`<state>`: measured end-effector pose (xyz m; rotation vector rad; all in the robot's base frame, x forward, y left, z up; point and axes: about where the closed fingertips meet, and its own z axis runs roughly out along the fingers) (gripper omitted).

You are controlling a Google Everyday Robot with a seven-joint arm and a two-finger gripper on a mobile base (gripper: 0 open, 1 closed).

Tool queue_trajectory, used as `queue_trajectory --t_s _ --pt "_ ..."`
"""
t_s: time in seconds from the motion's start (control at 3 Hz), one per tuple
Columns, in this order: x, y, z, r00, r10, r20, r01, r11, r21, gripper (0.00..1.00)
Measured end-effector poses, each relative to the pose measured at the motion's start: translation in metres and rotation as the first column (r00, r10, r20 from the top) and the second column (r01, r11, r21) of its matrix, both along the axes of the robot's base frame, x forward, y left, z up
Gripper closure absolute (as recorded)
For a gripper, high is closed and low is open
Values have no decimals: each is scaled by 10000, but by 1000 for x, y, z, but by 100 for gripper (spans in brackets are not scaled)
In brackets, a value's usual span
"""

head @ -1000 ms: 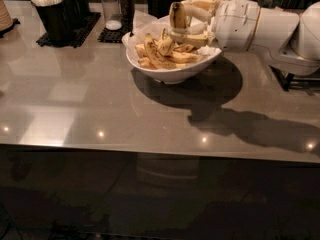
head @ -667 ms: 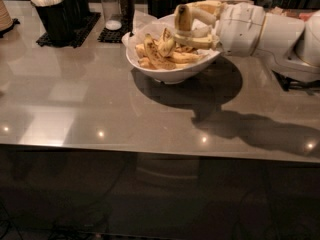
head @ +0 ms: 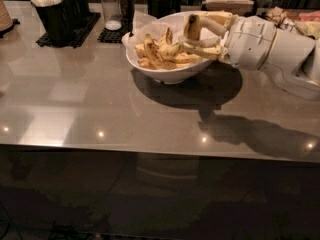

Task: Pick banana from white bowl

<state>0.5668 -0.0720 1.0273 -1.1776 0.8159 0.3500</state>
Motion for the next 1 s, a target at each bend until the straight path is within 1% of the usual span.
queue_trajectory --t_s 0.33,0.67,1.0 --pt "-14 -8 8 9988 -294 397 290 9995 96 100" --pt "-44 -17 34 9906 -745 1145 752 9972 -26 100" --pt "-45 -17 34 9905 -754 1152 762 9971 -29 100"
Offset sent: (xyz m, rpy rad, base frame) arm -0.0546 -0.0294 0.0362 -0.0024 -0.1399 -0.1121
